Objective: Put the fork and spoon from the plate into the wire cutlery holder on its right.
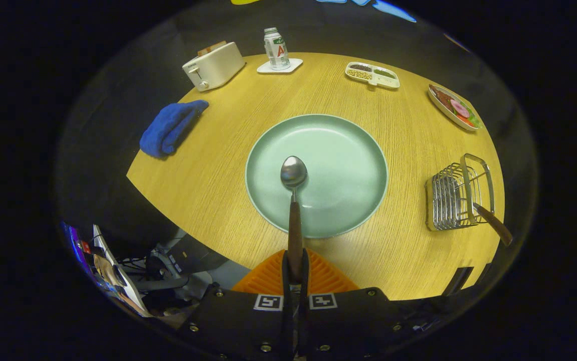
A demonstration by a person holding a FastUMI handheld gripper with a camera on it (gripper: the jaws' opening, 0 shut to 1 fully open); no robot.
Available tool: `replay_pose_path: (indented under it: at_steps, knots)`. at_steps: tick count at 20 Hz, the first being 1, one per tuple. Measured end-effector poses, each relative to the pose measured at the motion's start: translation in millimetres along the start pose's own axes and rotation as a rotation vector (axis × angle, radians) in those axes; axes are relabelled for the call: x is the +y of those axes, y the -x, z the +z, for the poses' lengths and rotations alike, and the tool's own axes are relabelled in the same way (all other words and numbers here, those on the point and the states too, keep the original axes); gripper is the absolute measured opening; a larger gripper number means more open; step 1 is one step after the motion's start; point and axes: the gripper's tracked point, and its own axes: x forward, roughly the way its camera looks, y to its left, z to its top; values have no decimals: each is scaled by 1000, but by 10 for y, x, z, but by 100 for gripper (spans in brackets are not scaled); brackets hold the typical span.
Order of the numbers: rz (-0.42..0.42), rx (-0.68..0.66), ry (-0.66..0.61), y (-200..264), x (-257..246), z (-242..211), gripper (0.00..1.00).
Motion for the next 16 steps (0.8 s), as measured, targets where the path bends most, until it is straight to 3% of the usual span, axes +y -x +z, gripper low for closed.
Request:
replay_pose_path:
  at_steps: [11,16]
  knots:
    - [23,17,32,721,-340,67,5]
    - [17,16,-32,1087,-663,116,5]
